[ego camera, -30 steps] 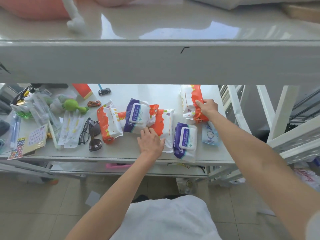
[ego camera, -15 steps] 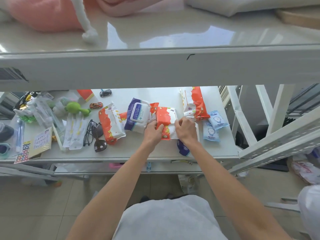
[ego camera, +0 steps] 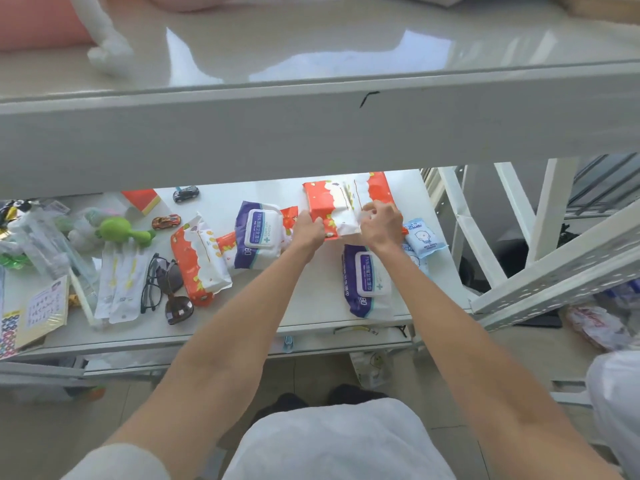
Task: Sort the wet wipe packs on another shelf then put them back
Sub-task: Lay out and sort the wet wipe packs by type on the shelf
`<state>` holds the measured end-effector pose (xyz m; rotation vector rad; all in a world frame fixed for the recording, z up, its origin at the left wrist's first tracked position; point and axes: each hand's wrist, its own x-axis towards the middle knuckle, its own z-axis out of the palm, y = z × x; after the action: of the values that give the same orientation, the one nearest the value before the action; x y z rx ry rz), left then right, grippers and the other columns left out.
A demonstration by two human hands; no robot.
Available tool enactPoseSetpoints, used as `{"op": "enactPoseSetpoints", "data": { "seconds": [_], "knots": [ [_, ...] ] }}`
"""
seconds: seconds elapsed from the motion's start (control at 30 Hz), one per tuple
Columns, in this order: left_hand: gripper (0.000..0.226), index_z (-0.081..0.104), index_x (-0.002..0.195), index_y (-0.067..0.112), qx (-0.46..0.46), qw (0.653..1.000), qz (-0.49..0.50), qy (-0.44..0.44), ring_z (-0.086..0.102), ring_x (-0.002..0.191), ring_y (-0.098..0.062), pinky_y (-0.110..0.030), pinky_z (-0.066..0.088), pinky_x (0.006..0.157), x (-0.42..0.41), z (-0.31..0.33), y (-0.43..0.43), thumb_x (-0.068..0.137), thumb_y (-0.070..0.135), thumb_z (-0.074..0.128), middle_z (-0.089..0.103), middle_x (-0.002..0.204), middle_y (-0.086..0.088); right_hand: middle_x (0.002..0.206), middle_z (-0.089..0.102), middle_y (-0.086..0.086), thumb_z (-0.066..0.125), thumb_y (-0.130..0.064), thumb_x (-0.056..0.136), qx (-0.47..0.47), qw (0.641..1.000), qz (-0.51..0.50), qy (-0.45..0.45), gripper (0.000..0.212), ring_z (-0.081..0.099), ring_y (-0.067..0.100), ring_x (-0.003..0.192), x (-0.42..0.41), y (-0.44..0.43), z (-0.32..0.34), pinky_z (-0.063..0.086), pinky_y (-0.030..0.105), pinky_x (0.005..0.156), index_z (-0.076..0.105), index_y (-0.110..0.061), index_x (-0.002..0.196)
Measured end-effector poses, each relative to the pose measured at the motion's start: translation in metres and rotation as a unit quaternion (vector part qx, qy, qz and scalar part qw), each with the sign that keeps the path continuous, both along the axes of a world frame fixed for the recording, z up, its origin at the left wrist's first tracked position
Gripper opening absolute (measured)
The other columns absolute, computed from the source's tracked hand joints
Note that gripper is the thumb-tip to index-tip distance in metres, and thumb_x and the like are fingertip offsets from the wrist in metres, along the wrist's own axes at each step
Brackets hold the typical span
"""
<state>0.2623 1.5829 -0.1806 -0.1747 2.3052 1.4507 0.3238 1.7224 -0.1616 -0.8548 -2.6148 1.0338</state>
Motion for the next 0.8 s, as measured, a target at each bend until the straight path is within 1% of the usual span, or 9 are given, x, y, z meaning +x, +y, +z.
{"op": "enactPoseSetpoints", "data": {
  "seconds": [0.1,0.2,0.3,0.43,0.53,0.6,0.67,0.73,0.8],
  "knots": [
    [0.037,0.040,0.138,0.000,-0.059,0.998,0.017,0.018,0.057,0.113,-0.030,-0.036,0.043,0.088,-0.009,-0.008,0.002,0.101,0.000,0.045,0.058,0.121,-0.017,0.139,0.048,0.016,0.063,-0.029,0.090,0.062,0.995,-0.057,-0.049,0.047,0.048,0.039,0.123,0.006,0.022,-0.013,0.045,0.046,0.099,0.058,-0.018,0.135],
    [0.049,0.040,0.142,0.004,-0.088,0.994,0.019,0.058,0.061,0.117,-0.033,-0.031,0.042,0.084,-0.023,-0.015,0.002,0.095,-0.009,0.048,0.062,0.119,-0.019,0.144,0.045,0.019,0.066,-0.051,0.088,0.022,0.993,-0.011,-0.116,0.078,0.047,0.042,0.128,0.007,0.038,-0.024,0.042,0.048,0.105,0.033,-0.026,0.153],
    [0.052,0.044,0.144,0.003,-0.106,0.990,0.001,0.093,0.060,0.122,-0.033,-0.034,0.045,0.097,-0.031,-0.018,0.009,0.094,-0.011,0.051,0.063,0.129,-0.019,0.127,0.058,0.021,0.066,-0.051,0.090,0.007,0.994,0.035,-0.101,0.091,0.055,0.040,0.122,0.000,0.044,-0.035,0.046,0.048,0.101,0.016,-0.021,0.160],
    [0.051,0.050,0.140,-0.001,-0.178,0.973,-0.086,0.118,0.056,0.126,-0.038,-0.042,0.047,0.106,-0.036,-0.024,0.011,0.090,-0.004,0.057,0.060,0.131,-0.023,0.128,0.057,0.024,0.064,-0.050,0.091,0.005,0.992,0.038,-0.119,0.094,0.054,0.042,0.123,-0.012,0.042,-0.042,0.045,0.050,0.103,0.010,-0.018,0.161],
    [0.041,0.058,0.131,-0.004,-0.247,0.939,-0.142,0.193,0.052,0.126,-0.040,-0.042,0.043,0.103,-0.028,-0.003,-0.010,0.091,0.002,0.055,0.059,0.129,-0.024,0.133,0.052,0.024,0.064,-0.046,0.090,0.063,0.991,-0.010,-0.120,0.081,0.049,0.043,0.125,-0.011,0.035,-0.032,0.042,0.051,0.102,0.027,-0.014,0.155],
    [0.038,0.063,0.127,0.002,-0.277,0.917,-0.108,0.267,0.052,0.121,-0.039,-0.044,0.042,0.100,-0.021,0.015,-0.042,0.090,0.008,0.059,0.059,0.127,-0.021,0.128,0.052,0.022,0.065,-0.027,0.088,0.132,0.990,-0.045,0.001,0.056,0.050,0.042,0.117,-0.007,0.017,-0.020,0.043,0.050,0.095,0.049,-0.009,0.138],
    [0.037,0.066,0.122,0.009,-0.316,0.899,-0.017,0.305,0.054,0.116,-0.039,-0.044,0.044,0.095,-0.012,0.024,-0.085,0.087,0.023,0.067,0.060,0.123,-0.018,0.114,0.059,0.018,0.063,-0.009,0.084,0.136,0.984,0.028,0.115,0.032,0.058,0.037,0.102,-0.008,-0.016,-0.012,0.049,0.046,0.088,0.062,-0.005,0.116],
    [0.049,0.063,0.121,0.008,-0.327,0.909,0.043,0.256,0.056,0.113,-0.039,-0.045,0.045,0.095,-0.002,0.018,-0.124,0.084,0.039,0.074,0.059,0.121,-0.018,0.100,0.068,0.017,0.057,-0.007,0.088,0.064,0.986,0.128,0.087,0.015,0.064,0.037,0.094,-0.015,-0.056,-0.011,0.052,0.042,0.082,0.066,-0.005,0.101],
    [0.069,0.057,0.121,0.005,-0.274,0.947,0.056,0.158,0.059,0.111,-0.037,-0.045,0.049,0.095,0.002,0.007,-0.146,0.079,0.054,0.079,0.058,0.119,-0.018,0.102,0.072,0.020,0.053,-0.009,0.092,0.015,0.986,0.164,0.004,0.020,0.066,0.039,0.099,-0.026,-0.090,-0.015,0.052,0.041,0.082,0.067,-0.003,0.104]
  ]
}}
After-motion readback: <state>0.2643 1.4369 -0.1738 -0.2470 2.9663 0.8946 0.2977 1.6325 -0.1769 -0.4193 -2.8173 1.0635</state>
